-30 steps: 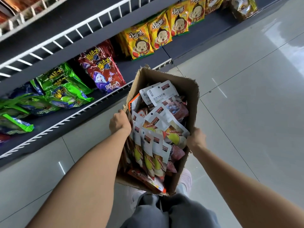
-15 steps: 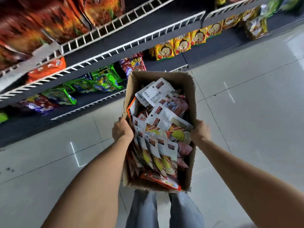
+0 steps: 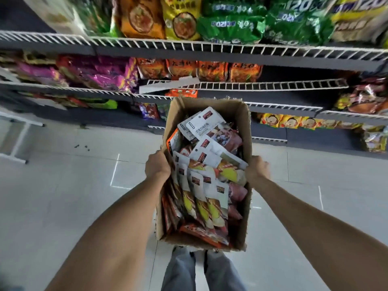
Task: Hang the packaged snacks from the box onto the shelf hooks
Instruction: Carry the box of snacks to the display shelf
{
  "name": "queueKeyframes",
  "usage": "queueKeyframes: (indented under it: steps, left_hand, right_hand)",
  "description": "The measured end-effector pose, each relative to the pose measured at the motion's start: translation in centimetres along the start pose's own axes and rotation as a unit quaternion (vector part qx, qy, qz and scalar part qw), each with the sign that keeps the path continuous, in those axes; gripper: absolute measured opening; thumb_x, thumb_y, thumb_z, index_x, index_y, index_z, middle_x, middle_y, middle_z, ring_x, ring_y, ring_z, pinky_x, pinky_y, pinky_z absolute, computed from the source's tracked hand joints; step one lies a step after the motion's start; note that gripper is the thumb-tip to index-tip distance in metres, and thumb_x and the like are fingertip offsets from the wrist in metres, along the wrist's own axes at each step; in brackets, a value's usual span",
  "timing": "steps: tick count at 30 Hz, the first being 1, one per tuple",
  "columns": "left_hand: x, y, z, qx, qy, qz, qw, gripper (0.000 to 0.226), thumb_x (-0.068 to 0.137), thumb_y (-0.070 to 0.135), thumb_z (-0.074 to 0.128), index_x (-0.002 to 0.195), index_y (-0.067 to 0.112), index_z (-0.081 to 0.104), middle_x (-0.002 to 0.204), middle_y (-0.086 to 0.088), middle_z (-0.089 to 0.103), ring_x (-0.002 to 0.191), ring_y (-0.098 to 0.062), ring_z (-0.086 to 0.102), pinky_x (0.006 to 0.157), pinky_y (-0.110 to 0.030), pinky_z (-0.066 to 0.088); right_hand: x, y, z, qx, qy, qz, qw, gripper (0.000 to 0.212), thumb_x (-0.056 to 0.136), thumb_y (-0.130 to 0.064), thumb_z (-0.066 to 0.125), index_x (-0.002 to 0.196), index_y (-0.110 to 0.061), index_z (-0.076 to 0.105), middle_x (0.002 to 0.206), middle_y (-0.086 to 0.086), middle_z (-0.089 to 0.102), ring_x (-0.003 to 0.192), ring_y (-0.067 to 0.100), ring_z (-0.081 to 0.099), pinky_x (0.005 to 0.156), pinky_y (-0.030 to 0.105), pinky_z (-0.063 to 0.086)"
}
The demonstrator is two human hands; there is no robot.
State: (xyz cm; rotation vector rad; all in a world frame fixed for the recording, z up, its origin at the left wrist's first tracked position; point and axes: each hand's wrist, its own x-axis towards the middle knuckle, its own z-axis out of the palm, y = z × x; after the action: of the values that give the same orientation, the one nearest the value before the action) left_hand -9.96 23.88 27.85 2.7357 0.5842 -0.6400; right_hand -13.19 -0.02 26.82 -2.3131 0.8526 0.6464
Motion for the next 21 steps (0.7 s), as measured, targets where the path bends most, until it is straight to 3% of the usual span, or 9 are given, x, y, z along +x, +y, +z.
queueKeyframes:
  steps: [4,10,21]
  left_hand:
    - [-1.3,-4.7,-5.5,-0.025,0.029,-0.044,0.998,0.027,0.096,0.009,0.041,0.117,-0.002,0.055,0.119,-0.022,0.059,0.111,-0.038,0.057,0.092,-0.04,0.046]
    - [-1.0,-14.4,-12.2,-0.072,0.046,-0.117,0.989,0.026,0.09,0.0,0.044,0.112,-0.003,0.057,0.115,-0.022,0.061,0.106,-0.038,0.059,0.085,-0.039,0.05]
    - [4.9,-35.4,-26.9,-0.095,0.095,-0.155,0.979,0.027,0.089,0.001,0.04,0.109,-0.004,0.058,0.115,-0.023,0.06,0.109,-0.038,0.057,0.084,-0.038,0.049]
  right_hand:
    - [-3.7,-6.6,-0.1,-0.047,-0.008,-0.066,0.997,0.03,0.095,-0.009,0.05,0.122,0.003,0.053,0.121,0.024,0.056,0.112,0.037,0.053,0.081,0.037,0.042]
    - [-9.6,-16.9,2.6,-0.107,-0.007,-0.133,0.985,0.03,0.092,-0.001,0.044,0.121,0.002,0.054,0.118,0.022,0.058,0.109,0.037,0.056,0.079,0.038,0.045]
    - [-20.9,-39.0,13.9,-0.145,-0.038,-0.229,0.962,0.033,0.092,-0.006,0.046,0.124,0.001,0.05,0.123,0.023,0.055,0.114,0.038,0.055,0.087,0.039,0.046]
